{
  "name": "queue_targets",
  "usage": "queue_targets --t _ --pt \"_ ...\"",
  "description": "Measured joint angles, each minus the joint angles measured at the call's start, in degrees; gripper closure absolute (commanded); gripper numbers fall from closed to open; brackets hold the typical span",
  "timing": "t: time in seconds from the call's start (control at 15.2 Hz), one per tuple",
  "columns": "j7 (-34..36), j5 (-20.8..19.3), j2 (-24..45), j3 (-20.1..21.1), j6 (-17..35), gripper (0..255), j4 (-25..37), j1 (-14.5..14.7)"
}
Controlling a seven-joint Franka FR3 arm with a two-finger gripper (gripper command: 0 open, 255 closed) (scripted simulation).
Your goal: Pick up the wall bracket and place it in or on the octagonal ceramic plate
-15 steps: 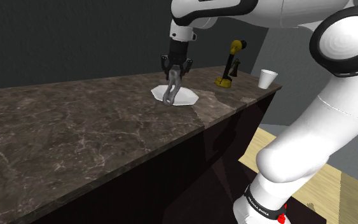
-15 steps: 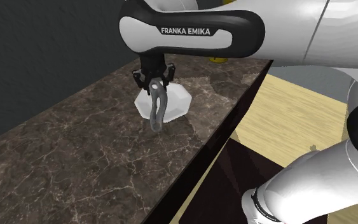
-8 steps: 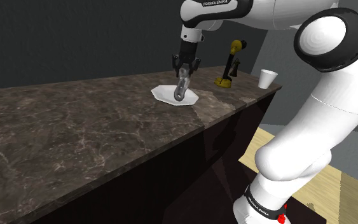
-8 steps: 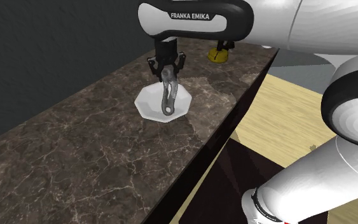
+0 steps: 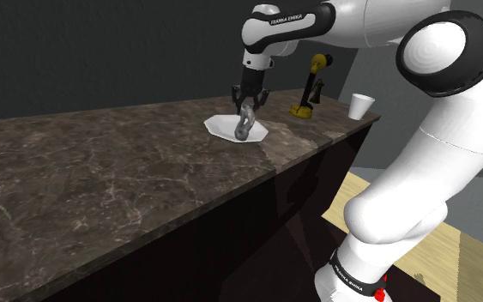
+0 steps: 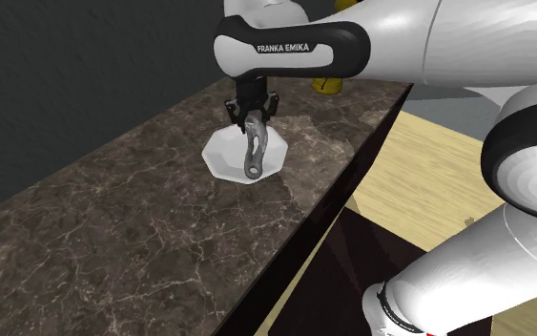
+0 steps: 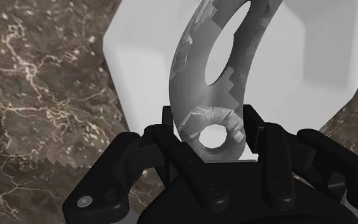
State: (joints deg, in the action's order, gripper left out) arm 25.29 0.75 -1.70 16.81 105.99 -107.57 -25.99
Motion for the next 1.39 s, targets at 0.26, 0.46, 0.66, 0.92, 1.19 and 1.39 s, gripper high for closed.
queue_targets --t 0.26,0.46,0.66,0.92,1.19,1.39 --pt "0.15 -0.18 0.62 0.08 2.95 255 -2.43 0.06" --pt "0.19 -0.24 0.83 0.10 4.43 255 -3.71 0.08" --pt "0.19 -0.25 0.85 0.10 4.66 255 -3.91 0.08" --pt "0.19 -0.25 0.86 0.10 4.70 0 -3.94 0.08" --pt "0.19 -0.25 0.85 0.10 4.71 0 -3.94 0.08" --pt "0.28 -0.19 0.62 0.14 2.42 0 -1.82 0.12"
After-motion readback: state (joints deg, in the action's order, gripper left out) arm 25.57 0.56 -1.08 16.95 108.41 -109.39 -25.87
